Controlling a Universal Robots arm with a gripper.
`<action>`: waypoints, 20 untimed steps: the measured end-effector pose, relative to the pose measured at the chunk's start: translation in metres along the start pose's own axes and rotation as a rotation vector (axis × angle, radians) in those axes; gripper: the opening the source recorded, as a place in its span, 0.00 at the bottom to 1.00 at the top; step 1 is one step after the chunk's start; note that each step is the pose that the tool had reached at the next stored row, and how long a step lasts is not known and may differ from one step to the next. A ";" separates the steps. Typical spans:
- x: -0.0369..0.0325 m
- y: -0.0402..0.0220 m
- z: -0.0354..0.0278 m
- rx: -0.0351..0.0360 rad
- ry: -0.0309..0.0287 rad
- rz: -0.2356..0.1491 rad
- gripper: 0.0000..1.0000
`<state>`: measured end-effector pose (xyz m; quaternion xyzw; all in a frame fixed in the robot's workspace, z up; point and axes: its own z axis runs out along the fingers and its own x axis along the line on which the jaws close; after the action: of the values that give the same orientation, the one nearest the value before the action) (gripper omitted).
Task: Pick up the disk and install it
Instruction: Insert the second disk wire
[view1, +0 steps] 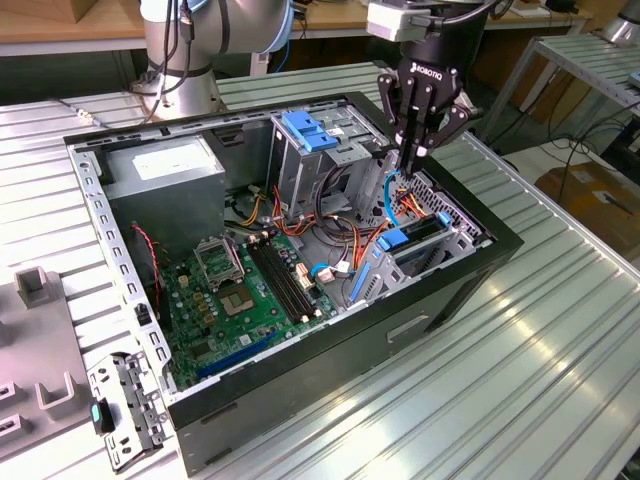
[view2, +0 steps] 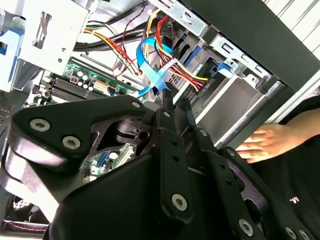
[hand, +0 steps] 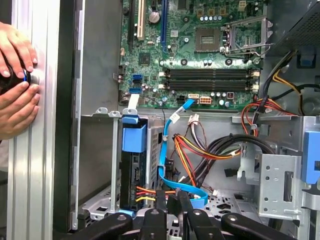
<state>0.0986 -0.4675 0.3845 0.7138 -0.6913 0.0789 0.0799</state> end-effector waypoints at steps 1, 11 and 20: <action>0.0001 0.0000 -0.0002 0.0000 0.0001 0.000 0.24; 0.0001 0.0000 -0.0072 -0.0069 0.0042 0.000 0.24; -0.0026 -0.0010 -0.0056 -0.0357 0.0035 0.066 0.24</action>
<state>0.0996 -0.4636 0.3894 0.6888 -0.7157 0.0704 0.0912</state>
